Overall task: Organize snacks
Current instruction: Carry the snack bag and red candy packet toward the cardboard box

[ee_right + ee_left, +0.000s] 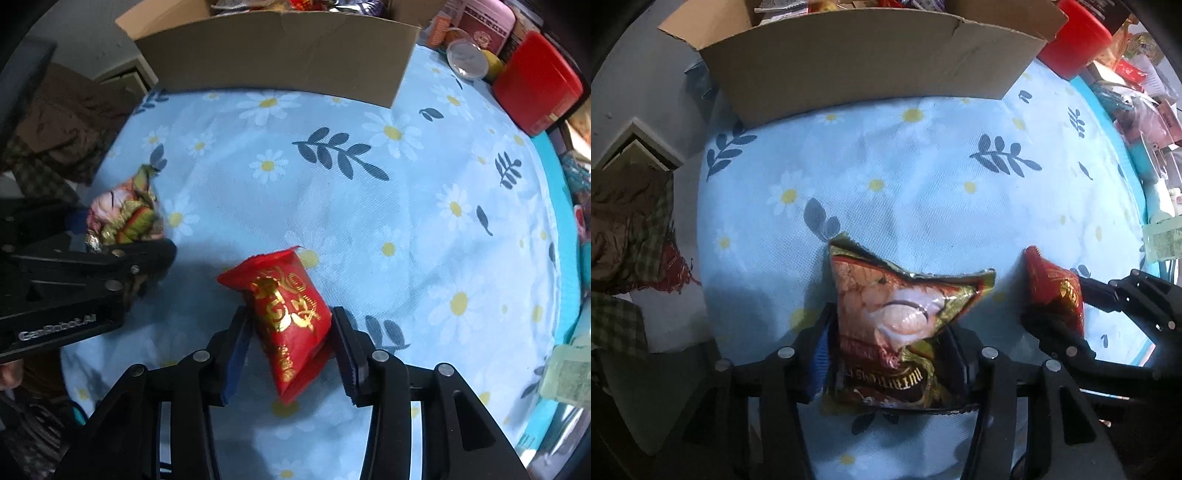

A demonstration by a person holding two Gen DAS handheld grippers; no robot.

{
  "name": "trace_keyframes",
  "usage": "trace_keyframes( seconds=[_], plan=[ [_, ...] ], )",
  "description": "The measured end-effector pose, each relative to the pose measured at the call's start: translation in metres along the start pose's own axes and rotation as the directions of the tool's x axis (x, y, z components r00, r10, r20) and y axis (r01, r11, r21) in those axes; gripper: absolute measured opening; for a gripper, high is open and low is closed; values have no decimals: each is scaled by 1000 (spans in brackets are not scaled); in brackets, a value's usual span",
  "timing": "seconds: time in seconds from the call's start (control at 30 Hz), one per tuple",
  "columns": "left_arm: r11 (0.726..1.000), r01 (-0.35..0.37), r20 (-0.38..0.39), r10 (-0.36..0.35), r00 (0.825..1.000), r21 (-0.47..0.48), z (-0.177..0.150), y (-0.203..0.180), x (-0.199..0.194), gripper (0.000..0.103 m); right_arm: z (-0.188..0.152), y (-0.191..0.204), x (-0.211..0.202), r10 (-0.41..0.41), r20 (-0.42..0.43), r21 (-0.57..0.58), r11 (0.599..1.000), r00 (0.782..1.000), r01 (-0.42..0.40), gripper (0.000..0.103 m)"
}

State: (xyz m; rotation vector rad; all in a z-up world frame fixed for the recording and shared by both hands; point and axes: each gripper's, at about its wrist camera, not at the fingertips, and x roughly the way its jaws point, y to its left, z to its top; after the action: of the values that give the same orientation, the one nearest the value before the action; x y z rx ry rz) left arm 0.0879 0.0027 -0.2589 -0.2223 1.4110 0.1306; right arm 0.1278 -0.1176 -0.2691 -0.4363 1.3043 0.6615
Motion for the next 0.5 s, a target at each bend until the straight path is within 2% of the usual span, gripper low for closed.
trace_keyframes(
  seconds=[0.07,0.17,0.27,0.5],
  plan=[
    [1000,1,20,-1,1000,-4,-3,1,-2,49,-2,1,-2,-9,11,4,1000,1000,9,42],
    [1000,4,32,-5,999,7,-7,2,-6,44,-4,3,-2,-17,16,20,1000,1000,16,35],
    [1000,22,29,-22,999,-1,-9,6,-14,42,-5,7,-1,14,1,62,998,1000,-14,34],
    [998,56,45,-55,997,-11,-20,13,-37,40,-12,18,-17,56,2,65,996,998,-56,34]
  ],
)
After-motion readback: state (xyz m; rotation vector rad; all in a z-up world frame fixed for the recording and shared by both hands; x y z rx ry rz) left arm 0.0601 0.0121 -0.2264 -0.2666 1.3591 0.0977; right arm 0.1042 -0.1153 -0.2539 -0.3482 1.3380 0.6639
